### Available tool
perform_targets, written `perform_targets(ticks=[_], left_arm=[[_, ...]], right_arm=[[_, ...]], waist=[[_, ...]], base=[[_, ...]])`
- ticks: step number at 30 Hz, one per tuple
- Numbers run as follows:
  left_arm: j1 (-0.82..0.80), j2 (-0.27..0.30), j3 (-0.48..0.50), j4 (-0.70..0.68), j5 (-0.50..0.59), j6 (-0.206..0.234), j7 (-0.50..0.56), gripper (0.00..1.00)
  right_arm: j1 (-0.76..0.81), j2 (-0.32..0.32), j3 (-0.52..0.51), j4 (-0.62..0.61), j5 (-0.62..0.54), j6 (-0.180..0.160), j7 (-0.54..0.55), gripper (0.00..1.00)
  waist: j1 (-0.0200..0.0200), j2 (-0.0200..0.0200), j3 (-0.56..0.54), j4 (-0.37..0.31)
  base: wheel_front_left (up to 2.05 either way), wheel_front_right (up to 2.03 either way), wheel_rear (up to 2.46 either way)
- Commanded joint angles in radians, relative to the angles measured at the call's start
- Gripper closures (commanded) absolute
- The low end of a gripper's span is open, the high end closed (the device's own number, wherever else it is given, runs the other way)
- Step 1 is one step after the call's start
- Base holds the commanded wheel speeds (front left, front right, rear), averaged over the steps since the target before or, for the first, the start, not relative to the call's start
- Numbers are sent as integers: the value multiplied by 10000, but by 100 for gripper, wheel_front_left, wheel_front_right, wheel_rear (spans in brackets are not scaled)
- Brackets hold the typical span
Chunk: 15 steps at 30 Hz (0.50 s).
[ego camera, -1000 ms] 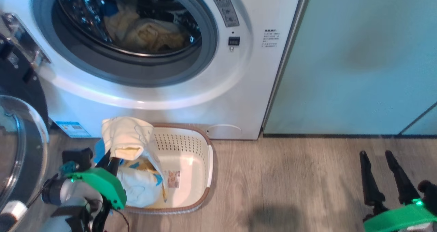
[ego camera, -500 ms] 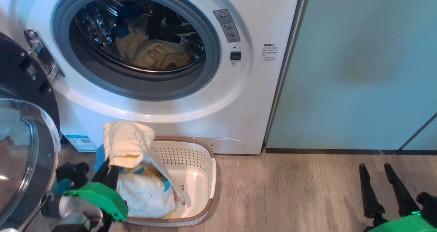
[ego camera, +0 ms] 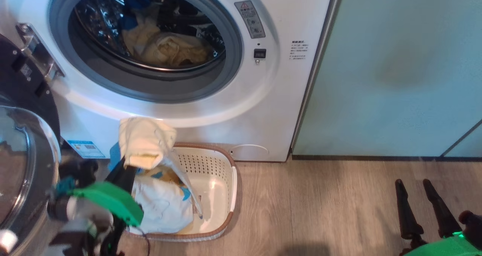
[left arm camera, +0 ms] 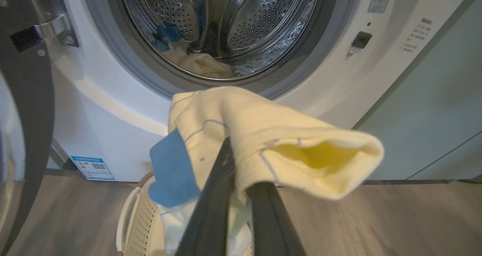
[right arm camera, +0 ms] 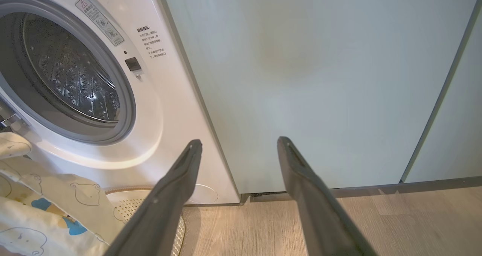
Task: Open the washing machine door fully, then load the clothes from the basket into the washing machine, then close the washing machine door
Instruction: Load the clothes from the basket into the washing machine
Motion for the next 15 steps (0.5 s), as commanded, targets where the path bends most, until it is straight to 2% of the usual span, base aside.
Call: perform_targets(ticks=[1,9,15], left_arm=[[-977,383,420,-385,-136,-120,185,100],[-3105,886,91,147,-457,-605,1869,100],[-5325,1330,-141,779,-866,-926,3201,100]], right_arm=[[-448,-88,236,-347,53,39,-95,0],[-976,54,362,-434,48,39,-95,0],[-1701,290,416,-541,50,39,-95,0]], waist=[[1,-1,148,-48],[1,-1,1120,-323],[1,-1,2484,-594]], base=[[0,0,0],[0,0,0],[0,0,0]])
